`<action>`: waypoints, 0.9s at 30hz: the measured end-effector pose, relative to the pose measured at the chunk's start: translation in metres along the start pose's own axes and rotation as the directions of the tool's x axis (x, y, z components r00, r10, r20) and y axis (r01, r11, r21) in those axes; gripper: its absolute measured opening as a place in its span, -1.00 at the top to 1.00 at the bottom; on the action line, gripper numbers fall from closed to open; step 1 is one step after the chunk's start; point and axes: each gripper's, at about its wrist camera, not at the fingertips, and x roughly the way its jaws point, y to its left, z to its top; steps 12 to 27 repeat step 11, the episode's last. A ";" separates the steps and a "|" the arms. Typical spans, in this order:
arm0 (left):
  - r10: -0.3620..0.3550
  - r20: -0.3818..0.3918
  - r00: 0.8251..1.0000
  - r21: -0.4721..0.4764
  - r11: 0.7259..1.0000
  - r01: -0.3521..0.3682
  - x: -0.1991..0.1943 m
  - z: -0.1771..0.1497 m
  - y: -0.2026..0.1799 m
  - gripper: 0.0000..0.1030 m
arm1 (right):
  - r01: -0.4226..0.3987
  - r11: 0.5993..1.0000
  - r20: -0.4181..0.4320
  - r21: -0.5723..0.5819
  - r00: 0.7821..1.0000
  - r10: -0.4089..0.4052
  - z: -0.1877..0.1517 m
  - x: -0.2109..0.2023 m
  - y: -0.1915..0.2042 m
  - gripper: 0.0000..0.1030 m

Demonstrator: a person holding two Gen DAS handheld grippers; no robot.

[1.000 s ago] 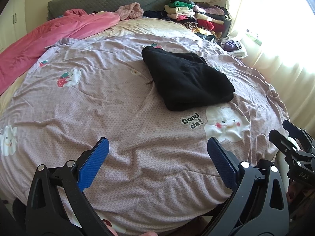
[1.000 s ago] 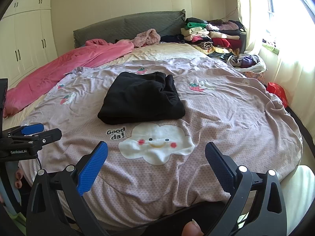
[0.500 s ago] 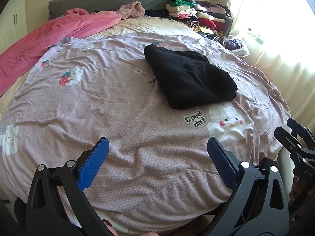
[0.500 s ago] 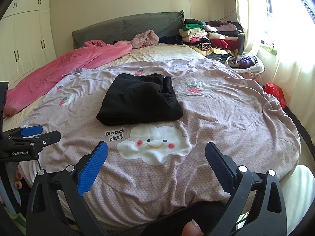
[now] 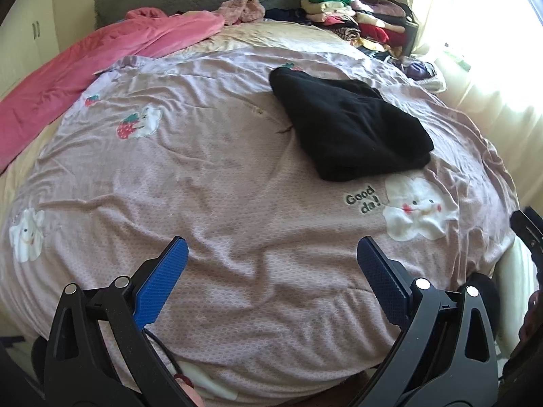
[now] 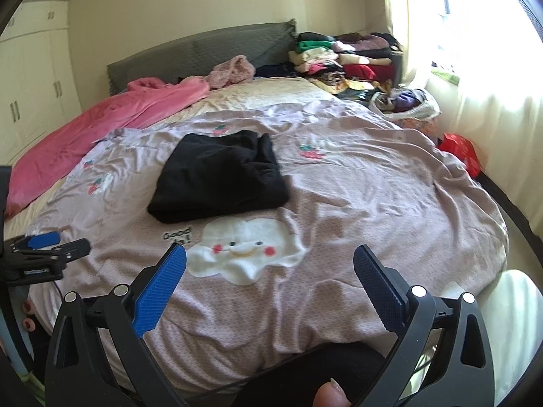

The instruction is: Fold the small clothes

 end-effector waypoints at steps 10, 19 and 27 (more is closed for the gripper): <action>0.165 -0.005 0.986 -0.394 0.906 -0.154 0.012 0.057 0.203 -0.81 | 0.349 0.888 -0.025 0.298 0.933 -0.358 -0.020 -0.018 -0.162 -0.91; 0.219 -0.016 0.976 -0.434 0.877 -0.204 0.013 0.063 0.232 -0.81 | 0.393 0.860 -0.044 0.325 0.915 -0.402 -0.027 -0.019 -0.182 -0.91; 0.219 -0.016 0.976 -0.434 0.877 -0.204 0.013 0.063 0.232 -0.81 | 0.393 0.860 -0.044 0.325 0.915 -0.402 -0.027 -0.019 -0.182 -0.91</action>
